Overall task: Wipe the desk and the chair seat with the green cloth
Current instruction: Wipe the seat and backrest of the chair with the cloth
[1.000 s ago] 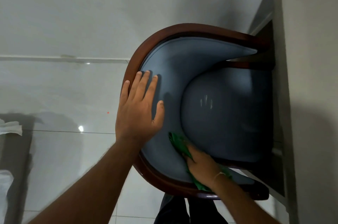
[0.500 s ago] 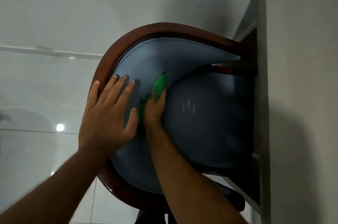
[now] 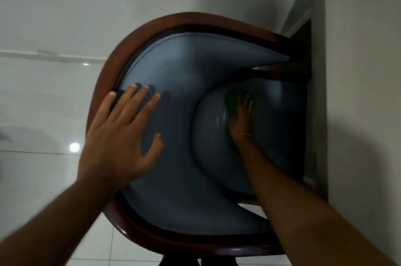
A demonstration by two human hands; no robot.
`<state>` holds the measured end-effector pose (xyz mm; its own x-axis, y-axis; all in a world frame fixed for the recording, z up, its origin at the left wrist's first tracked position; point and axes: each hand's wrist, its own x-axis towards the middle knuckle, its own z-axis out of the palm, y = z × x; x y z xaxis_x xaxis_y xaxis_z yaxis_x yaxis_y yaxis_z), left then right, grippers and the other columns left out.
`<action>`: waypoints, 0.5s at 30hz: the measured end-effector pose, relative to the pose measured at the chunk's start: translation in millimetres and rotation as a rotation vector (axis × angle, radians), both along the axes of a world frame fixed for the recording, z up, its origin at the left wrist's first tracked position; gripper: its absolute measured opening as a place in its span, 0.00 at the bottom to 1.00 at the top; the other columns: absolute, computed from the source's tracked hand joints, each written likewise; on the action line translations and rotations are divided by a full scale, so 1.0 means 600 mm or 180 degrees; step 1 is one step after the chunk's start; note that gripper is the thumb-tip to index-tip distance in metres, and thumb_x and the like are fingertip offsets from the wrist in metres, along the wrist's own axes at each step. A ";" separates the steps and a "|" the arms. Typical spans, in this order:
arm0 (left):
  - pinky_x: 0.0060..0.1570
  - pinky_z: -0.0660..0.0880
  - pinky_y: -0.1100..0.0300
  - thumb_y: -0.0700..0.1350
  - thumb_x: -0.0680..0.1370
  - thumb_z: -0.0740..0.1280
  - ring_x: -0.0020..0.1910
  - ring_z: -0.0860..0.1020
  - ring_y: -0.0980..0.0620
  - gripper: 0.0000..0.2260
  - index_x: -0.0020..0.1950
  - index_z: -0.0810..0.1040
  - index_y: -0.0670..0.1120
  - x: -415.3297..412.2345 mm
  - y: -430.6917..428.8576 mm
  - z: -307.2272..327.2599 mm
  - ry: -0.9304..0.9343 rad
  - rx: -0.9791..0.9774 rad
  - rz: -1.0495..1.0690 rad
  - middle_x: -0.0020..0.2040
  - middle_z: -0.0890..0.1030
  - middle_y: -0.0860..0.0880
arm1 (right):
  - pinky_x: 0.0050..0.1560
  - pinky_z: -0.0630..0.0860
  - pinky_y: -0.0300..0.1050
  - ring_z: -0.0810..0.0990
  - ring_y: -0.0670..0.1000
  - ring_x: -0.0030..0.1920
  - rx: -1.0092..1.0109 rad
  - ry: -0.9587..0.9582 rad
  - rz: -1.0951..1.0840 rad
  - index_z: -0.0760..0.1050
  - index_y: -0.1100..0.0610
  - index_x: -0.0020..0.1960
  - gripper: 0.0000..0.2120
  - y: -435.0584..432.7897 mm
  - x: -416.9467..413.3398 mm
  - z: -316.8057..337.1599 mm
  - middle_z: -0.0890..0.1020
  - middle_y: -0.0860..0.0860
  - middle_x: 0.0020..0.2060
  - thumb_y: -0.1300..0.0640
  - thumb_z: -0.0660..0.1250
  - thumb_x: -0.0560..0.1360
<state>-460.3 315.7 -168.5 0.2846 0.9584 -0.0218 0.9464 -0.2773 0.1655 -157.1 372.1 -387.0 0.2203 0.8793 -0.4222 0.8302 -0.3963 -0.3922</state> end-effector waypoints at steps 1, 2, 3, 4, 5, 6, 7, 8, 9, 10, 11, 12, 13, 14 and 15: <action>0.88 0.51 0.43 0.59 0.81 0.60 0.88 0.59 0.46 0.34 0.87 0.64 0.48 0.001 0.000 -0.001 0.0034 -0.0016 -0.0008 0.87 0.65 0.45 | 0.84 0.49 0.56 0.46 0.62 0.85 -0.0210 -0.0326 0.0252 0.47 0.56 0.86 0.34 0.003 -0.002 -0.006 0.46 0.59 0.85 0.58 0.59 0.84; 0.88 0.50 0.43 0.60 0.81 0.60 0.88 0.58 0.46 0.35 0.87 0.64 0.48 0.003 0.000 -0.003 0.0060 -0.0046 -0.0009 0.87 0.64 0.45 | 0.84 0.48 0.57 0.44 0.61 0.85 -0.0300 -0.0520 0.0414 0.45 0.54 0.86 0.35 0.002 -0.008 -0.007 0.44 0.58 0.86 0.55 0.58 0.84; 0.88 0.50 0.44 0.60 0.82 0.60 0.88 0.58 0.46 0.35 0.87 0.63 0.48 0.005 0.000 -0.004 0.0069 -0.0070 0.0003 0.87 0.64 0.45 | 0.84 0.46 0.57 0.44 0.61 0.85 -0.0316 -0.0604 0.0603 0.44 0.54 0.86 0.35 -0.002 -0.017 -0.007 0.43 0.56 0.86 0.54 0.58 0.84; 0.88 0.50 0.44 0.59 0.82 0.60 0.88 0.58 0.46 0.35 0.87 0.63 0.48 0.006 -0.001 -0.003 0.0071 -0.0083 0.0020 0.87 0.64 0.45 | 0.84 0.45 0.57 0.44 0.61 0.85 -0.0313 -0.0582 0.0907 0.43 0.54 0.86 0.36 -0.014 -0.028 -0.008 0.43 0.55 0.86 0.55 0.58 0.84; 0.88 0.50 0.44 0.59 0.81 0.60 0.88 0.58 0.46 0.35 0.87 0.64 0.48 0.007 -0.001 -0.003 0.0075 -0.0094 0.0030 0.87 0.64 0.45 | 0.84 0.43 0.57 0.43 0.61 0.85 -0.0325 -0.0467 0.1337 0.43 0.54 0.86 0.36 -0.038 -0.040 -0.012 0.43 0.55 0.86 0.58 0.58 0.84; 0.88 0.50 0.44 0.59 0.81 0.60 0.88 0.58 0.46 0.35 0.87 0.64 0.47 0.008 -0.001 -0.002 0.0078 -0.0108 0.0037 0.87 0.64 0.45 | 0.84 0.42 0.57 0.43 0.61 0.85 -0.0346 -0.0298 0.1872 0.44 0.54 0.86 0.35 -0.072 -0.050 -0.018 0.43 0.54 0.86 0.60 0.58 0.84; 0.88 0.50 0.44 0.59 0.81 0.60 0.88 0.58 0.46 0.35 0.87 0.64 0.47 0.008 0.000 -0.001 0.0083 -0.0124 0.0040 0.87 0.64 0.44 | 0.85 0.42 0.57 0.42 0.60 0.85 -0.0373 -0.0093 0.2394 0.45 0.54 0.86 0.34 -0.117 -0.057 -0.021 0.44 0.54 0.86 0.60 0.57 0.85; 0.88 0.51 0.43 0.59 0.81 0.61 0.88 0.58 0.46 0.35 0.87 0.64 0.47 0.008 0.001 0.001 0.0092 -0.0137 0.0040 0.87 0.65 0.44 | 0.85 0.41 0.56 0.42 0.58 0.85 -0.0435 0.0142 0.2782 0.46 0.54 0.86 0.31 -0.161 -0.057 -0.020 0.45 0.53 0.86 0.57 0.56 0.87; 0.87 0.51 0.43 0.58 0.81 0.61 0.88 0.58 0.46 0.35 0.86 0.64 0.47 0.009 0.001 0.001 0.0104 -0.0145 0.0036 0.87 0.65 0.44 | 0.85 0.42 0.55 0.43 0.57 0.86 -0.0509 0.0369 0.3016 0.46 0.54 0.85 0.30 -0.194 -0.049 -0.019 0.45 0.52 0.85 0.55 0.55 0.88; 0.87 0.52 0.42 0.58 0.81 0.61 0.88 0.58 0.46 0.35 0.86 0.64 0.47 0.009 0.000 0.002 0.0110 -0.0150 0.0035 0.87 0.65 0.44 | 0.86 0.44 0.54 0.44 0.56 0.86 -0.0593 0.0516 0.3141 0.46 0.54 0.85 0.29 -0.212 -0.037 -0.020 0.45 0.52 0.85 0.54 0.54 0.88; 0.87 0.52 0.42 0.58 0.81 0.61 0.88 0.58 0.46 0.35 0.86 0.64 0.47 0.010 0.000 0.002 0.0106 -0.0141 0.0042 0.87 0.64 0.44 | 0.86 0.46 0.52 0.45 0.55 0.86 -0.0624 0.0543 0.3231 0.46 0.54 0.85 0.29 -0.213 -0.027 -0.022 0.45 0.51 0.85 0.54 0.53 0.88; 0.87 0.52 0.42 0.58 0.81 0.61 0.88 0.58 0.46 0.35 0.86 0.64 0.47 0.010 0.001 0.002 0.0100 -0.0136 0.0049 0.87 0.64 0.45 | 0.86 0.45 0.52 0.44 0.55 0.86 -0.0595 0.0436 0.3354 0.45 0.53 0.85 0.29 -0.205 -0.020 -0.022 0.44 0.50 0.85 0.55 0.53 0.88; 0.87 0.51 0.43 0.58 0.81 0.61 0.88 0.58 0.46 0.35 0.87 0.64 0.47 0.009 0.002 0.002 0.0100 -0.0145 0.0047 0.87 0.64 0.45 | 0.86 0.44 0.52 0.43 0.55 0.86 -0.0541 0.0267 0.3523 0.44 0.52 0.86 0.29 -0.194 -0.018 -0.021 0.43 0.49 0.85 0.55 0.53 0.88; 0.88 0.51 0.43 0.58 0.81 0.61 0.88 0.57 0.47 0.35 0.87 0.64 0.47 0.008 0.003 0.001 0.0103 -0.0158 0.0037 0.88 0.63 0.45 | 0.85 0.42 0.53 0.42 0.54 0.86 -0.0494 0.0102 0.3693 0.43 0.52 0.86 0.31 -0.182 -0.016 -0.020 0.42 0.49 0.85 0.54 0.53 0.87; 0.88 0.50 0.44 0.58 0.81 0.61 0.88 0.57 0.47 0.35 0.87 0.64 0.47 0.007 0.003 0.001 0.0111 -0.0153 0.0031 0.88 0.63 0.45 | 0.84 0.41 0.53 0.41 0.54 0.86 -0.0452 0.0001 0.3773 0.42 0.51 0.86 0.32 -0.173 -0.016 -0.019 0.41 0.48 0.85 0.53 0.54 0.87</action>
<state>-456.3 317.5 -167.8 0.2737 0.9587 -0.0776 0.9544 -0.2607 0.1452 -166.9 268.3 -398.6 -0.6973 0.4803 -0.5321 0.7080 0.5771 -0.4070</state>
